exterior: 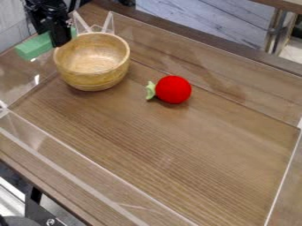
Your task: Put the green stick in the brown bowl
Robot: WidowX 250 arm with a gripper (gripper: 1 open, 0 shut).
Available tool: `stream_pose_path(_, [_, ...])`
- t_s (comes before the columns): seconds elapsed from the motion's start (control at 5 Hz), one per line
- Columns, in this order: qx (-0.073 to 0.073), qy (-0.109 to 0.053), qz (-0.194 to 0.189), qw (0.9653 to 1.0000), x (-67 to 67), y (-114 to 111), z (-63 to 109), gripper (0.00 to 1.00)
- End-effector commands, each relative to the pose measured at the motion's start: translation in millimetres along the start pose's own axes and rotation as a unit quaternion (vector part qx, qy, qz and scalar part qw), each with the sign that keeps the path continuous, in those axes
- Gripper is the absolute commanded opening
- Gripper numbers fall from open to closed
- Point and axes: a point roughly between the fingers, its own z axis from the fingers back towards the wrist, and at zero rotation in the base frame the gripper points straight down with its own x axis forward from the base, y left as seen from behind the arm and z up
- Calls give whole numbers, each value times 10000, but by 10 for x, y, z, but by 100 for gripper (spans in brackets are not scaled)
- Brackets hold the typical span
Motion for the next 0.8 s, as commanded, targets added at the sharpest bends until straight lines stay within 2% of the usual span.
stream_pose_path(0.0, [185,-249,-16,9995,146,-14,79,0])
stream_pose_path(0.4, [103,-318,-158,9993,235,-198,158,0])
stream_pose_path(0.6, [105,-343,-38,9993,307,-160,83,0])
